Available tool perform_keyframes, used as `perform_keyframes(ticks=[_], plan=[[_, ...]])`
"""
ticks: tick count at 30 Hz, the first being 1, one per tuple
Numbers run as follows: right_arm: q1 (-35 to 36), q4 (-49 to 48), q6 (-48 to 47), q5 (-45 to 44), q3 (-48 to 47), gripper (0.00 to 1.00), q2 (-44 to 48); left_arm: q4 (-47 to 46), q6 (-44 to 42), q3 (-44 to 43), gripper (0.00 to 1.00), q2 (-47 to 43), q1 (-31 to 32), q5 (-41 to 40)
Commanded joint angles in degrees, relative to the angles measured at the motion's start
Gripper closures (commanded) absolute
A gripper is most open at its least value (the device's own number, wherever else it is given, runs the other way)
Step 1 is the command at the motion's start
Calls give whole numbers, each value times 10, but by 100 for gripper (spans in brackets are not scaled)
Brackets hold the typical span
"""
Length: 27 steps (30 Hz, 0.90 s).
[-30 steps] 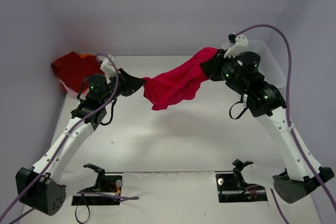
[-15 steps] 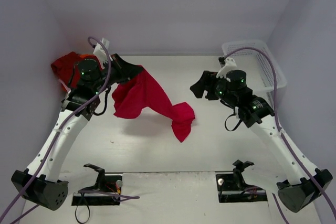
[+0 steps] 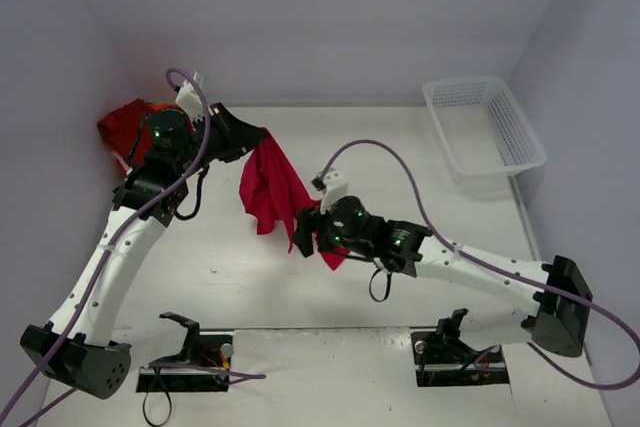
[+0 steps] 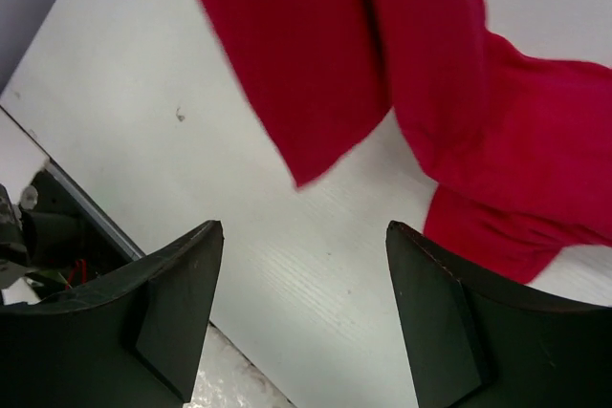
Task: Fold and stack the t-shirts
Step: Move the tshirt to the center of the board
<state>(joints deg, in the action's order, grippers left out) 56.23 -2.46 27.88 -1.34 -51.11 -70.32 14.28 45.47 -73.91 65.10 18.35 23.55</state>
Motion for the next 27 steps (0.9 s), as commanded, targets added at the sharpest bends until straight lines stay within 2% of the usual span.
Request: perform_keyframes(ticks=[1, 3, 9, 14, 21, 27], plan=[[73, -71, -47, -134, -66, 35, -35, -23, -12, -38, 100, -15, -3, -14], [92, -91, -62, -150, -79, 36, -75, -22, -12, -36, 100, -16, -4, -18], [160, -145, -135, -280, -115, 40, -178, -16, -15, -32, 100, -23, -5, -25], [187, -151, -164, -340, -145, 40, -263, -8, -19, -35, 100, -26, -11, -26], [188, -165, -147, -361, -127, 43, -280, 3, -25, -42, 100, -24, -24, -20], [189, -133, -143, -384, -139, 44, -284, -6, -21, -33, 100, -25, -27, -17]])
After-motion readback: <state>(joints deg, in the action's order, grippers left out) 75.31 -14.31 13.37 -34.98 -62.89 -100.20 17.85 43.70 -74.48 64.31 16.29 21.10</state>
